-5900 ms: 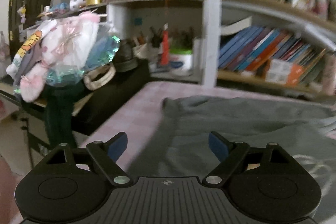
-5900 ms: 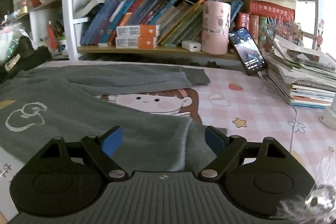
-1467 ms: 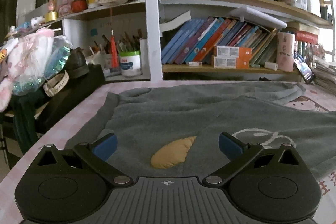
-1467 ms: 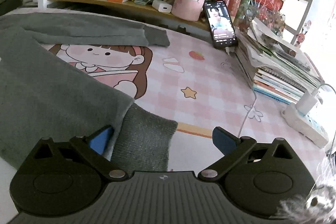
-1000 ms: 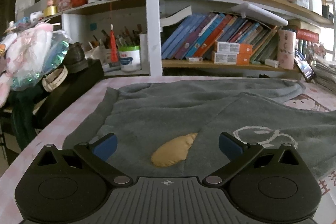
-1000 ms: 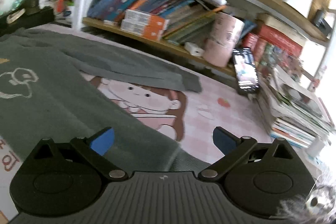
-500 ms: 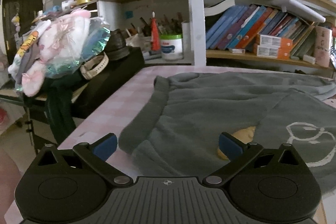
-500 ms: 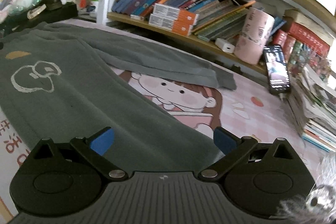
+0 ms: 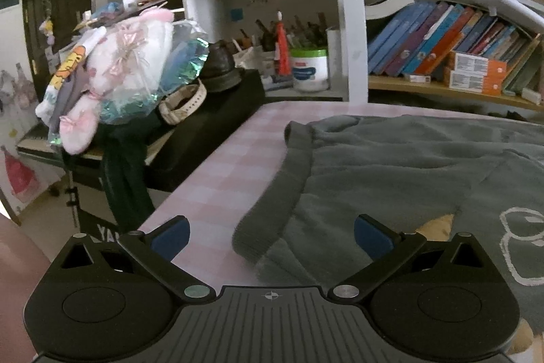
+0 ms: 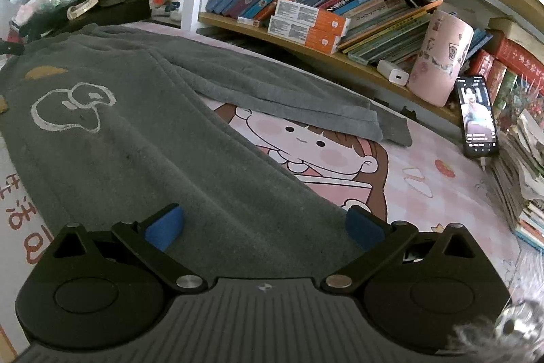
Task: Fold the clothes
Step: 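Grasp the hem corner with the left gripper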
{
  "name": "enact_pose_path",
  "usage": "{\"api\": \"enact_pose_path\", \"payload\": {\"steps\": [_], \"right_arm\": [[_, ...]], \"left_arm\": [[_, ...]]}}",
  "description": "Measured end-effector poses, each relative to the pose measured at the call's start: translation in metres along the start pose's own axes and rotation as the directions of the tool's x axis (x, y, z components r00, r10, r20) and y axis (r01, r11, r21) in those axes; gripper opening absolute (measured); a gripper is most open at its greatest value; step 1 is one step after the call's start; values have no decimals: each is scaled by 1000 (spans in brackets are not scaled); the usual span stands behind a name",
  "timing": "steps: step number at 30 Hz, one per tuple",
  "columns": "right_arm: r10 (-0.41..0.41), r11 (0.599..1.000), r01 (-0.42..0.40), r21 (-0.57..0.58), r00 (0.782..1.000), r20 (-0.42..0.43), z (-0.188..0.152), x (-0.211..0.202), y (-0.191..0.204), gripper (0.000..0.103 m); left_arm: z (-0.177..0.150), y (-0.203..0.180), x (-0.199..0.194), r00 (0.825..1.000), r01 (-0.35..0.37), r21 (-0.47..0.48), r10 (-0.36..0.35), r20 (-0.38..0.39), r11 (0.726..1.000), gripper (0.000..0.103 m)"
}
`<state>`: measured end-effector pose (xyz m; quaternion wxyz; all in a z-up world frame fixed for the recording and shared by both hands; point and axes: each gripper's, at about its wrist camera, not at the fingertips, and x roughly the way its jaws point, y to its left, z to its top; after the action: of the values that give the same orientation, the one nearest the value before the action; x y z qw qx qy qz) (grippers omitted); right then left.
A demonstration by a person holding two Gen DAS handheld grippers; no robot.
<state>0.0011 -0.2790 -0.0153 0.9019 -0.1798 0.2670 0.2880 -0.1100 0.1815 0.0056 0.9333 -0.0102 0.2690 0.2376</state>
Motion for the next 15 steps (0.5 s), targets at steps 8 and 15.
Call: {"api": "enact_pose_path", "payload": {"steps": [8,15], "right_arm": [[0,1000,-1,10,1000,18,-4,-2,0,103],[4,1000,-4,15,1000,17,-4,-1,-1,103]], "left_arm": [[3,10,18,999,-9,-82,5,-53,997,96],[-2,21,36,993,-18,-167,-3,-120,986,78]]}}
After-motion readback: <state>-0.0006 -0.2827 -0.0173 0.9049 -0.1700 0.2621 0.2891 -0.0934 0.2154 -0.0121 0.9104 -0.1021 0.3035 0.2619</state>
